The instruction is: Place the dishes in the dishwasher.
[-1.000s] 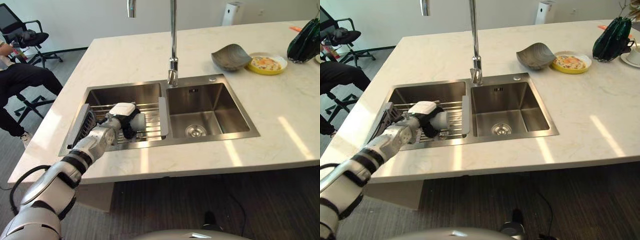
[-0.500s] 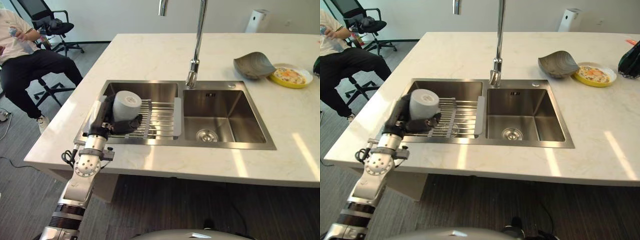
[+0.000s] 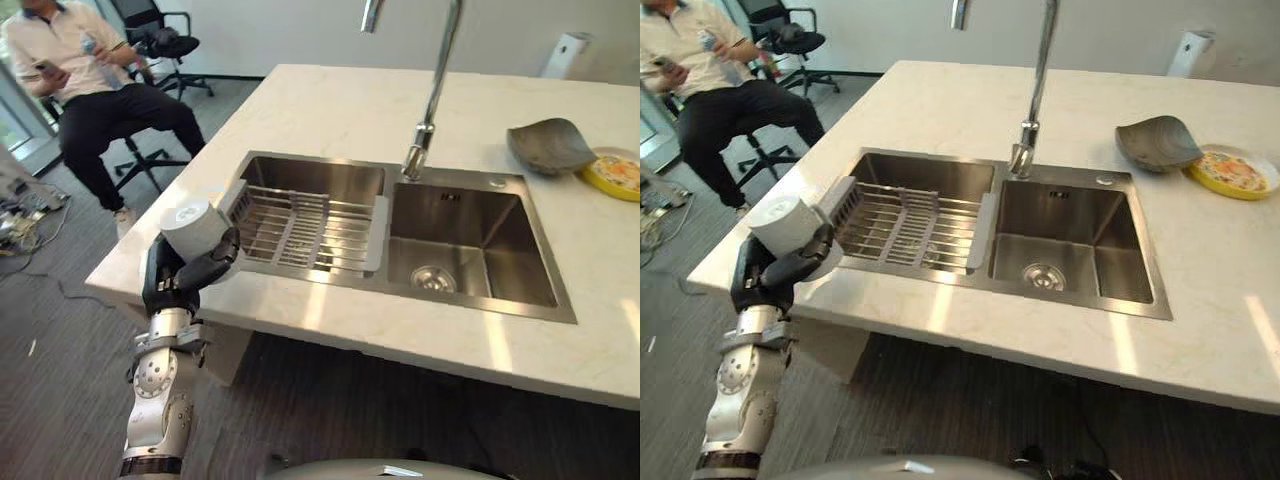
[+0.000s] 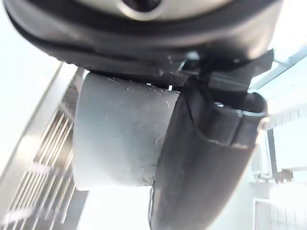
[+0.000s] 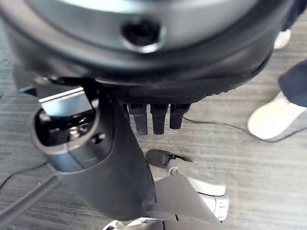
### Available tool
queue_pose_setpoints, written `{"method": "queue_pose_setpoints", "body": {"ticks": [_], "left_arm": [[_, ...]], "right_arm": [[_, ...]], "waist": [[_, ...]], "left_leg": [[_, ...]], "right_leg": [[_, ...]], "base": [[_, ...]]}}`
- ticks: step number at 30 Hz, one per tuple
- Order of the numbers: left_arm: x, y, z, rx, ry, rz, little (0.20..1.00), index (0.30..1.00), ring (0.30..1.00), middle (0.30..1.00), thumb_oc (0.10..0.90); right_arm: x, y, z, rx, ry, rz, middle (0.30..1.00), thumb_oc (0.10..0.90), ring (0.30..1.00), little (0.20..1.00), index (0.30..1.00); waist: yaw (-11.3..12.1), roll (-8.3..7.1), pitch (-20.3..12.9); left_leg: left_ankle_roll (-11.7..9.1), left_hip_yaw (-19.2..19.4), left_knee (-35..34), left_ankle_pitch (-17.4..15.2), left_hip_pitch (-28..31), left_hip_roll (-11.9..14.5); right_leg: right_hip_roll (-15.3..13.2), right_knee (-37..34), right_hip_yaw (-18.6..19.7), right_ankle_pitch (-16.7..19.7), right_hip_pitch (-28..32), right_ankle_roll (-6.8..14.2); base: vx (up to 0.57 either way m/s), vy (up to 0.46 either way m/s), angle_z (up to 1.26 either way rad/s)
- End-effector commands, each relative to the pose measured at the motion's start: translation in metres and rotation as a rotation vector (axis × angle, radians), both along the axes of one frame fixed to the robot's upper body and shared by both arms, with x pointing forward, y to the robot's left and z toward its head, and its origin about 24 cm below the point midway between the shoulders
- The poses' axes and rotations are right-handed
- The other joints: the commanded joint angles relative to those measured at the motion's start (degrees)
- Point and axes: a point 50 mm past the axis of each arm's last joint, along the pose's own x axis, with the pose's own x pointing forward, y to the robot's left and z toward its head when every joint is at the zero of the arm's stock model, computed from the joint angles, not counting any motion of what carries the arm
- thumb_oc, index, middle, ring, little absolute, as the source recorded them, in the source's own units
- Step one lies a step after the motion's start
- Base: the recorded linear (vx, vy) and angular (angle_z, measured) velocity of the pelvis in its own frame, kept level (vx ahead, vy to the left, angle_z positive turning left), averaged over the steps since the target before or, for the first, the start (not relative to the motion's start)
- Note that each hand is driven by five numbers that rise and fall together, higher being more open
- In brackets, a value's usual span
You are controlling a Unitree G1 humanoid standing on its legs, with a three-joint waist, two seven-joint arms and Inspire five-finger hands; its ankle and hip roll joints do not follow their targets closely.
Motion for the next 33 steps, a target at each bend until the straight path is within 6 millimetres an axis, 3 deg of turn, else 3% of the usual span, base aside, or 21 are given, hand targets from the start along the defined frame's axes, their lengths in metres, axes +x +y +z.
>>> {"method": "queue_pose_setpoints", "body": {"ticks": [1, 2, 3, 5, 6, 7, 9, 10, 13, 15, 19, 20, 24, 25, 26, 27, 28, 29, 30, 31, 33], "left_arm": [[0.002, 0.020, 0.095, 0.139, -0.472, 0.094, 0.300, 0.300, 0.300, 0.300, 0.400], [0.002, 0.022, 0.097, 0.148, -0.477, 0.106, 0.300, 0.300, 0.300, 0.300, 0.400], [0.002, 0.021, 0.097, 0.148, -0.478, 0.106, 0.300, 0.300, 0.300, 0.300, 0.400], [-0.004, 0.027, 0.096, 0.197, -0.457, 0.114, 0.300, 0.300, 0.300, 0.300, 0.400], [-0.002, 0.028, 0.089, 0.207, -0.426, 0.105, 0.300, 0.300, 0.300, 0.300, 0.400], [-0.002, 0.021, 0.091, 0.226, -0.433, 0.067, 0.300, 0.300, 0.300, 0.300, 0.400], [-0.004, 0.015, 0.087, 0.224, -0.418, 0.052, 0.300, 0.300, 0.300, 0.300, 0.400], [-0.006, 0.009, 0.083, 0.232, -0.396, 0.030, 0.300, 0.300, 0.300, 0.300, 0.400], [-0.007, 0.005, 0.077, 0.238, -0.374, -0.002, 0.300, 0.300, 0.300, 0.300, 0.400], [-0.007, 0.012, 0.074, 0.256, -0.347, 0.020, 0.300, 0.300, 0.300, 0.300, 0.400], [-0.006, 0.022, 0.073, 0.258, -0.328, 0.076, 0.300, 0.300, 0.300, 0.300, 0.400], [-0.006, 0.027, 0.072, 0.268, -0.311, 0.089, 0.300, 0.300, 0.300, 0.300, 0.400], [-0.001, 0.020, 0.075, 0.287, -0.318, 0.052, 0.300, 0.300, 0.300, 0.300, 0.400], [0.005, 0.008, 0.080, 0.312, -0.339, -0.014, 0.300, 0.300, 0.300, 0.300, 0.400], [0.006, 0.008, 0.081, 0.314, -0.342, -0.015, 0.300, 0.300, 0.300, 0.300, 0.400], [0.016, -0.009, 0.089, 0.336, -0.388, -0.113, 0.300, 0.300, 0.300, 0.300, 0.400], [0.022, -0.019, 0.089, 0.323, -0.393, -0.176, 0.300, 0.300, 0.300, 0.300, 0.400], [0.029, -0.030, 0.090, 0.310, -0.404, -0.232, 0.300, 0.300, 0.300, 0.300, 0.400], [0.030, -0.030, 0.091, 0.310, -0.405, -0.233, 0.300, 0.300, 0.300, 0.300, 0.400], [0.040, -0.050, 0.093, 0.301, -0.423, -0.311, 0.300, 0.300, 0.300, 0.300, 0.400], [0.043, -0.055, 0.094, 0.315, -0.427, -0.322, 0.300, 0.300, 0.300, 0.300, 0.400]], "right_arm": [[0.061, 0.014, 0.008, 0.024, -0.185, 0.071, 0.900, 0.800, 0.900, 0.900, 0.900], [0.060, 0.008, 0.009, 0.004, -0.183, 0.064, 0.900, 0.800, 0.900, 0.900, 0.900], [0.060, 0.008, 0.009, 0.003, -0.184, 0.063, 0.900, 0.800, 0.900, 0.900, 0.900], [0.052, -0.001, 0.010, -0.026, -0.160, 0.034, 0.900, 0.800, 0.900, 0.900, 0.900], [0.014, -0.012, 0.005, -0.044, -0.047, -0.019, 0.900, 0.800, 0.900, 0.900, 0.900], [0.009, -0.017, 0.004, -0.086, -0.015, -0.068, 0.900, 0.800, 0.900, 0.900, 0.900], [0.009, -0.018, 0.003, -0.100, 0.005, -0.107, 0.900, 0.800, 0.900, 0.900, 0.900], [0.017, -0.021, 0.005, -0.111, -0.011, -0.162, 0.900, 0.800, 0.900, 0.900, 0.900], [0.021, -0.019, 0.005, -0.099, -0.031, -0.189, 0.900, 0.800, 0.900, 0.900, 0.900], [0.024, -0.013, 0.004, -0.071, -0.060, -0.184, 0.900, 0.800, 0.900, 0.900, 0.900], [0.025, 0.003, 0.001, -0.014, -0.101, -0.162, 0.900, 0.800, 0.900, 0.900, 0.900], [0.035, 0.013, 0.003, 0.021, -0.167, -0.123, 0.900, 0.800, 0.900, 0.900, 0.900], [0.052, 0.030, 0.004, 0.043, -0.222, -0.098, 0.900, 0.800, 0.900, 0.900, 0.900], [0.067, 0.038, 0.005, 0.064, -0.257, -0.116, 0.900, 0.800, 0.900, 0.900, 0.900], [0.068, 0.039, 0.005, 0.065, -0.259, -0.118, 0.900, 0.800, 0.900, 0.900, 0.900], [0.080, 0.040, 0.008, 0.088, -0.286, -0.124, 0.900, 0.800, 0.900, 0.900, 0.900], [0.086, 0.042, 0.010, 0.101, -0.316, -0.122, 0.900, 0.800, 0.900, 0.900, 0.900], [0.086, 0.045, 0.010, 0.110, -0.327, -0.124, 0.900, 0.800, 0.900, 0.900, 0.900], [0.087, 0.045, 0.010, 0.110, -0.328, -0.125, 0.900, 0.800, 0.900, 0.900, 0.900], [0.077, 0.049, 0.008, 0.127, -0.322, -0.098, 0.900, 0.800, 0.900, 0.900, 0.900], [0.077, 0.051, 0.008, 0.132, -0.324, -0.065, 0.900, 0.800, 0.900, 0.900, 0.900]], "waist": [[3.7, -1.17, 4.7], [4.0, -0.91, 4.7], [3.9, -0.83, 4.5], [3.9, -0.46, 4.3], [3.6, 0.05, 4.5], [3.5, 0.86, 4.2], [3.3, 1.67, 4.1], [1.8, 2.20, 3.2], [0.3, 2.45, 2.7], [-1.8, 1.65, 2.1], [-2.8, 0.61, 1.7], [-3.2, -0.09, 1.4], [-2.3, -2.29, 1.3], [-3.0, -3.74, 1.7], [-2.9, -3.97, 1.8], [-5.2, -4.99, 2.0], [-6.4, -4.99, 2.2], [-6.9, -5.10, 2.5], [-6.8, -5.13, 2.5], [-8.1, -5.62, 3.5], [-8.6, -5.82, 4.1]], "left_leg": [[-6.5, -4.3, -2.2, 14.3, -8.0, -0.7], [-6.4, -1.8, -3.1, 14.3, -9.5, -0.3], [-6.4, -2.0, -3.1, 14.6, -9.9, -0.3], [-5.7, 1.0, 0.8, 11.6, -9.9, -0.3], [-5.6, 1.5, 1.9, 10.3, -8.7, -0.2], [-5.3, 2.0, 2.4, 8.8, -7.7, 0.0], [-4.9, 3.1, 2.7, 7.8, -6.5, 0.6], [-5.2, 6.5, 2.9, 6.2, -2.4, 3.3], [-6.2, 9.9, 2.6, 6.5, 1.4, 6.1], [-6.7, 15.0, 1.2, 7.2, 4.0, 8.3], [-6.7, 17.4, -2.2, 6.6, 4.0, 7.9], [-6.7, 19.3, -3.3, 4.5, 3.4, 7.8], [-4.5, 15.9, -3.0, -0.3, 1.6, 3.3], [-2.6, 13.6, -2.0, -2.5, 0.8, 0.6], [-2.4, 13.6, -1.7, -2.8, 0.7, 0.4], [0.4, 9.6, -1.0, -3.2, -0.3, -3.5], [1.4, 5.7, -1.2, -3.1, -0.4, -5.2], [2.2, 2.9, -1.4, -3.3, -0.3, -6.6], [2.2, 2.9, -1.4, -3.2, -0.4, -6.6], [3.7, -2.8, -2.2, -2.9, -0.5, -9.4], [4.2, -4.7, -3.0, -2.8, 0.0, -10.3]], "right_leg": [[1.4, 0.7, -5.7, -10.4, 3.6, -1.0], [0.6, 0.7, -8.7, -10.4, 3.0, -0.9], [0.6, 0.7, -8.9, -10.1, 2.7, -0.9], [-0.5, 0.7, -13.0, -9.3, 1.4, -1.6], [-1.1, 0.7, -14.2, -9.1, 1.4, -1.6], [-1.8, 0.7, -15.6, -8.8, 1.6, -1.5], [-2.6, 0.7, -17.4, -8.5, 1.8, -1.5], [-3.4, 0.9, -18.9, -8.9, 1.4, -1.0], [-4.4, 1.1, -21.3, -7.6, 1.3, -0.6], [-6.7, 1.5, -24.1, -4.4, 0.2, 0.6], [-9.8, 1.8, -26.6, -0.4, -0.6, 2.4], [-11.6, 2.0, -27.9, 1.4, -0.3, 3.3], [-15.8, 4.3, -27.0, 3.9, -0.8, 4.9], [-17.4, 7.5, -21.8, 4.2, -1.1, 5.2], [-17.8, 7.9, -21.5, 4.1, -1.4, 5.2], [-14.6, 9.7, -4.5, 2.2, -5.1, 3.7], [-10.1, 11.0, 5.6, -0.9, -6.2, 3.6], [-6.5, 12.3, 12.5, -3.7, -7.1, 3.8], [-6.6, 12.5, 12.6, -3.7, -7.4, 3.8], [-1.0, 12.1, 19.1, -6.2, -7.7, 2.2], [0.4, 11.7, 19.0, -6.2, -7.9, 1.4]], "base": [[-0.36, -0.131, 1.70], [-0.20, -0.054, 2.25], [-0.24, -0.067, 2.48], [-0.37, -0.026, 1.71], [-0.37, 0.078, 0.63], [-0.24, 0.175, 0.67], [-0.19, 0.155, 1.40], [-0.19, 0.147, 1.54], [-0.19, 0.154, 1.53], [-0.29, 0.272, 1.35], [-0.21, 0.290, 0.60], [-0.10, 0.214, 0.32], [-0.05, 0.373, 0.81], [0.01, 0.336, 0.62], [0.08, 0.467, 1.05], [0.17, 0.400, 1.18], [0.26, 0.500, 1.91], [0.19, 0.244, 2.29], [0.17, 0.250, 2.42], [0.09, 0.142, 2.00], [0.09, 0.108, 1.91]]}}
